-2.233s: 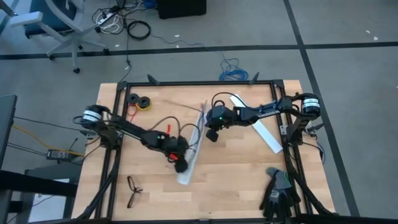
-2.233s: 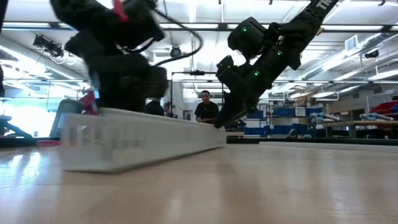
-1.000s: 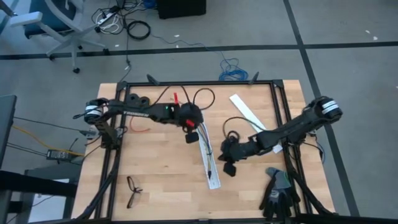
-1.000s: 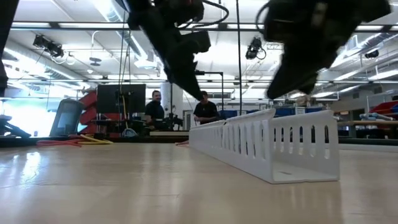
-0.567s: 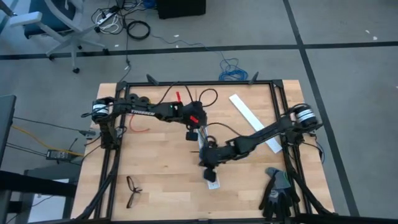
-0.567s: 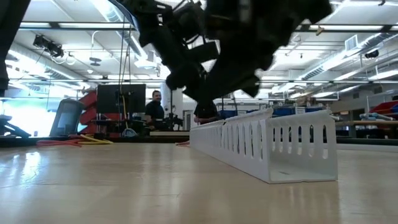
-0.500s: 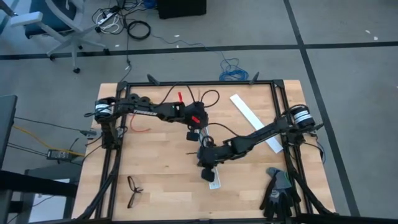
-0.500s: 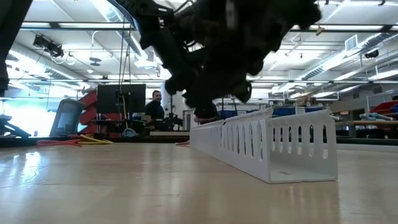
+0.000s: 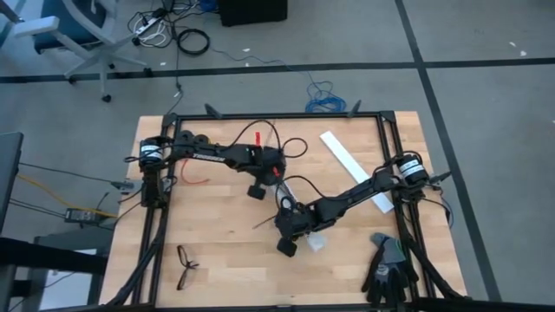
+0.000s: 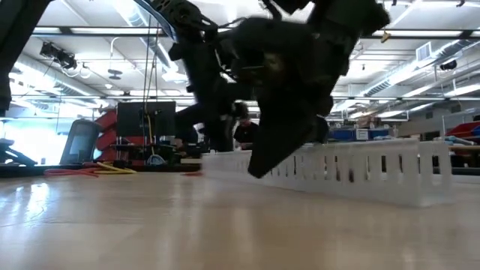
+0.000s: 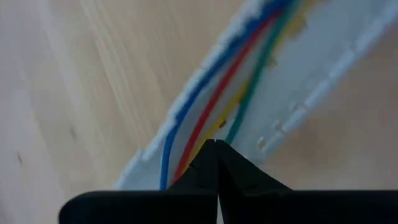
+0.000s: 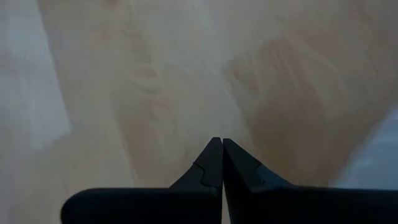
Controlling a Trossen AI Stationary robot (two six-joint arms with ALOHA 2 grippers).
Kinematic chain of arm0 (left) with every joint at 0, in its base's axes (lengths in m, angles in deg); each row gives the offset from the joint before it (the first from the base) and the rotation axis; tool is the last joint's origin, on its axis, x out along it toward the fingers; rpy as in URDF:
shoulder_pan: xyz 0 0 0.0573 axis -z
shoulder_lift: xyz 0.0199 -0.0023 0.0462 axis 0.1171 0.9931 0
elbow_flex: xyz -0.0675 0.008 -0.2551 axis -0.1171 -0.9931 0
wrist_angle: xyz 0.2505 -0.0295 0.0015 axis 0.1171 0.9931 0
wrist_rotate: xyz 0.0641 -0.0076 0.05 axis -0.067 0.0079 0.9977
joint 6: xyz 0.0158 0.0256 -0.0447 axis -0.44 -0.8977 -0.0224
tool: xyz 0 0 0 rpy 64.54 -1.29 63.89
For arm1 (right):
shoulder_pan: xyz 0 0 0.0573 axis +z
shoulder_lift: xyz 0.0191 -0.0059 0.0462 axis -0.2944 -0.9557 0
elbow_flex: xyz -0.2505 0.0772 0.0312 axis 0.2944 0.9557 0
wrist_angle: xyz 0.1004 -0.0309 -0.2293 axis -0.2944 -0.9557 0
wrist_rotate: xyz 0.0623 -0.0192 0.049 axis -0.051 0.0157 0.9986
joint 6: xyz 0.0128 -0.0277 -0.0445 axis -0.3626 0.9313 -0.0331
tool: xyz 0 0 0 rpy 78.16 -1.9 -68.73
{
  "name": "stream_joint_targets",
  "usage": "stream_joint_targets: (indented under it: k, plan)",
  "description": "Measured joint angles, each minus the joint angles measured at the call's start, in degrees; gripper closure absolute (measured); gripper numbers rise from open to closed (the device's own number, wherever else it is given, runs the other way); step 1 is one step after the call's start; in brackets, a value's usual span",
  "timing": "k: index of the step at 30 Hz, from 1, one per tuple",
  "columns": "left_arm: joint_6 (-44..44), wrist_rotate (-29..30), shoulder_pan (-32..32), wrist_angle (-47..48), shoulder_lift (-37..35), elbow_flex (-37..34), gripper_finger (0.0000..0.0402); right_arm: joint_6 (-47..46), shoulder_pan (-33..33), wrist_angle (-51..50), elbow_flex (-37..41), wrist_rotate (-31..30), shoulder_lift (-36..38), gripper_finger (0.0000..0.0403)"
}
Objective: Ziptie cables
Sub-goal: Prepare the white cable duct
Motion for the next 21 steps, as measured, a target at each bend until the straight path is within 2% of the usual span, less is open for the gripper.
stream_joint_targets:
  k: [3, 9, 16, 21]
  plan:
    - [1.45, 1.84, 0.00, 5.84, 0.01, -0.35, 0.0401, -2.18, 1.07, -4.52, -0.01, -1.32, 1.00, 0.0403]
    - [7.07, 1.95, 0.11, 9.71, -1.61, -0.42, 0.0401, -2.92, 1.38, -9.66, -0.05, -5.46, 1.59, 0.0403]
    - [12.45, 0.31, 0.48, 15.47, -6.42, -0.41, 0.0401, 0.80, 1.02, -17.25, 0.00, -11.76, 4.70, 0.0403]
    - [12.40, -1.25, 0.84, 11.47, -10.82, -1.93, 0.0401, 2.18, 3.96, -21.84, 0.00, -15.40, 9.94, 0.0403]
